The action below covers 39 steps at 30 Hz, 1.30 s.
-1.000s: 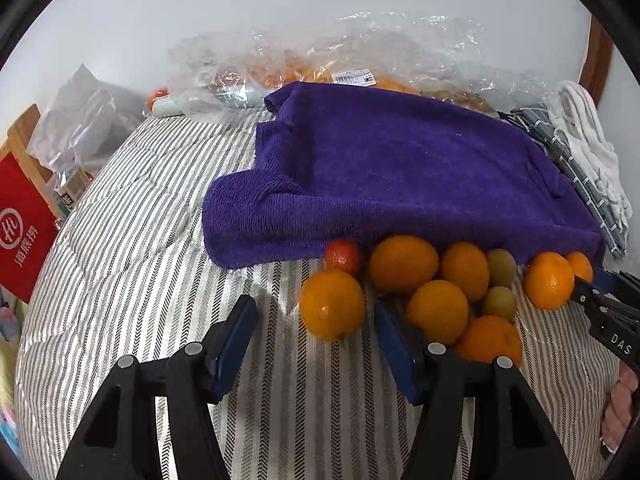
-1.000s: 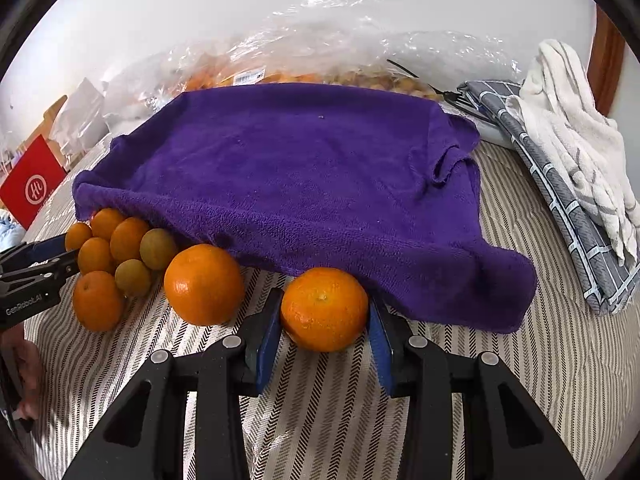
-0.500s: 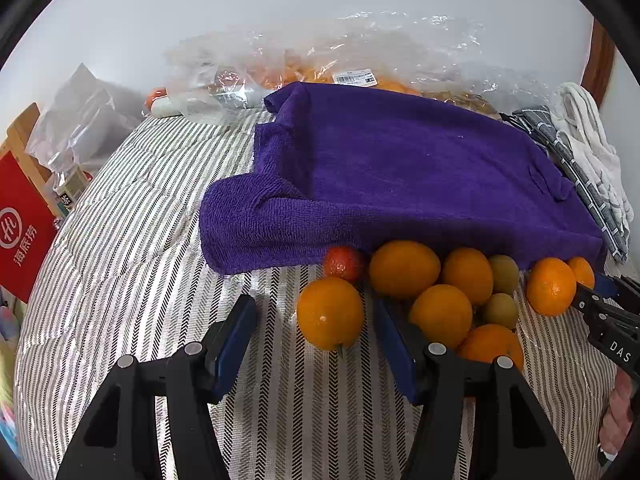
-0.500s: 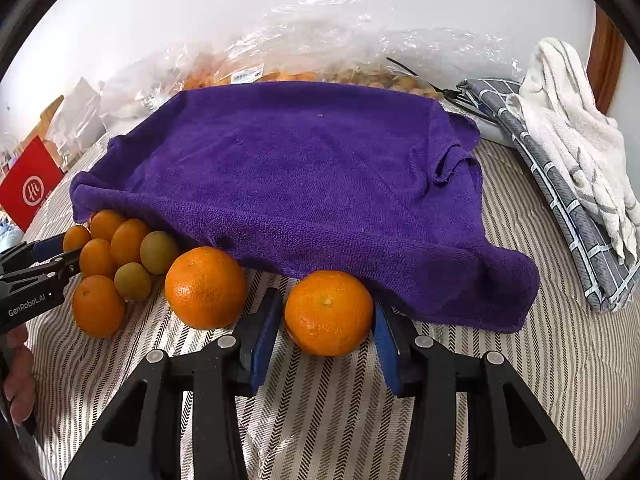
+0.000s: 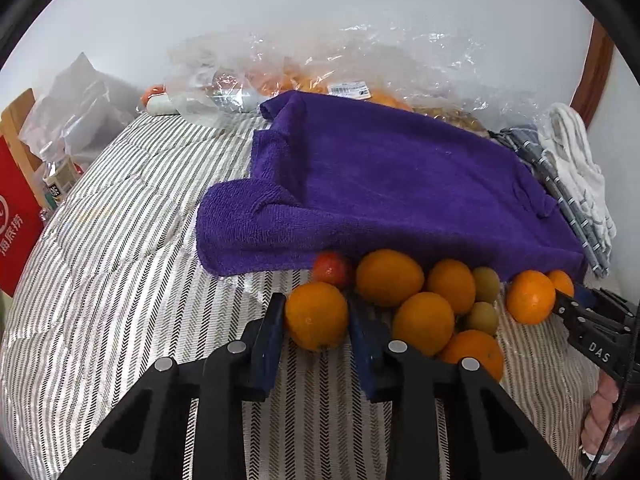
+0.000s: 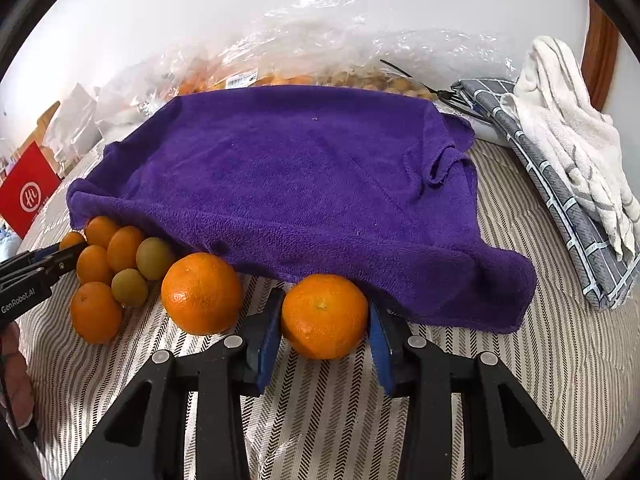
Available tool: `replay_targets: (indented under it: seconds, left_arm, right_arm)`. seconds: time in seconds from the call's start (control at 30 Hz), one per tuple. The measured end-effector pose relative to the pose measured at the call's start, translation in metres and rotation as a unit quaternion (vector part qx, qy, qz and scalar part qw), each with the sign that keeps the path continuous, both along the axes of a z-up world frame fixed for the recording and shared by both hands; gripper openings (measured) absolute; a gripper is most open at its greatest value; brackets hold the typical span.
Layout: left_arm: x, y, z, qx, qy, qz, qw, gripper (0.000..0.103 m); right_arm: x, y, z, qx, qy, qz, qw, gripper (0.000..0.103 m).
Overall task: Organize fruits
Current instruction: 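Close the right tool on the large orange while the left tool grasps a small orange, then lift both held oranges and carry them over the purple towel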
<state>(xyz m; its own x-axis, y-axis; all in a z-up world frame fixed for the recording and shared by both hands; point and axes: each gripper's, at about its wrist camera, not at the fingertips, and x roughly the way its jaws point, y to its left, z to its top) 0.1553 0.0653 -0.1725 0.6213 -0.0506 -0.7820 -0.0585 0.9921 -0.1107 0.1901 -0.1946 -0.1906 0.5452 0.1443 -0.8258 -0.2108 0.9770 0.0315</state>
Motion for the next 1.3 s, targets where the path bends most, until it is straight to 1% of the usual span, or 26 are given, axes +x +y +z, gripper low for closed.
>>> replay_targets:
  seconds: [0.2, 0.33, 0.57, 0.63, 0.7, 0.87, 0.93, 0.97, 1.0, 1.07, 1.13, 1.3]
  left_arm:
    - [-0.013, 0.004, 0.011, -0.017, -0.045, 0.01, 0.9988, 0.029]
    - [-0.017, 0.005, 0.016, -0.027, -0.063, 0.015, 0.9975, 0.029]
    - [-0.02, 0.003, 0.023, -0.039, -0.081, 0.009, 0.9959, 0.029]
    - [-0.02, 0.005, 0.025, -0.051, -0.083, 0.007, 0.9953, 0.029]
    - [-0.019, 0.004, 0.027, -0.047, -0.084, 0.009, 0.9953, 0.029]
    - [-0.025, 0.002, 0.038, -0.047, -0.089, -0.006, 0.9949, 0.029]
    - [-0.028, 0.002, 0.045, -0.031, -0.081, -0.002, 0.9962, 0.029]
    - [-0.029, 0.003, 0.048, -0.019, -0.071, 0.004, 0.9973, 0.029]
    - [-0.03, 0.005, 0.051, -0.016, -0.064, 0.004, 0.9978, 0.029]
    - [-0.035, 0.011, 0.059, -0.035, -0.061, -0.006, 0.9975, 0.029]
    - [-0.04, 0.016, 0.067, -0.036, -0.054, 0.0, 0.9979, 0.029]
    - [-0.053, 0.026, 0.097, -0.05, -0.074, -0.015, 0.9959, 0.029]
  right_arm:
    - [-0.002, -0.003, 0.002, 0.013, -0.001, 0.002, 1.0, 0.039]
    - [-0.006, 0.0, 0.006, 0.014, -0.013, 0.016, 1.0, 0.039]
    - [-0.01, 0.002, 0.013, 0.022, -0.027, 0.029, 0.999, 0.039]
    - [-0.011, 0.003, 0.015, 0.024, -0.019, 0.037, 0.999, 0.039]
    - [-0.014, 0.001, 0.019, 0.032, -0.013, 0.037, 0.999, 0.039]
    - [-0.022, -0.005, 0.039, 0.049, -0.019, 0.02, 0.998, 0.039]
    - [-0.024, -0.006, 0.047, 0.046, -0.028, 0.016, 0.998, 0.039]
    - [-0.025, -0.005, 0.051, 0.044, -0.032, 0.015, 0.998, 0.039]
    - [-0.026, -0.005, 0.056, 0.043, -0.036, 0.014, 0.998, 0.039]
    - [-0.03, -0.005, 0.066, 0.049, -0.045, 0.015, 0.998, 0.039]
    - [-0.033, -0.004, 0.076, 0.047, -0.054, 0.015, 0.997, 0.039]
    - [-0.044, -0.006, 0.104, 0.027, -0.083, 0.01, 0.996, 0.039]
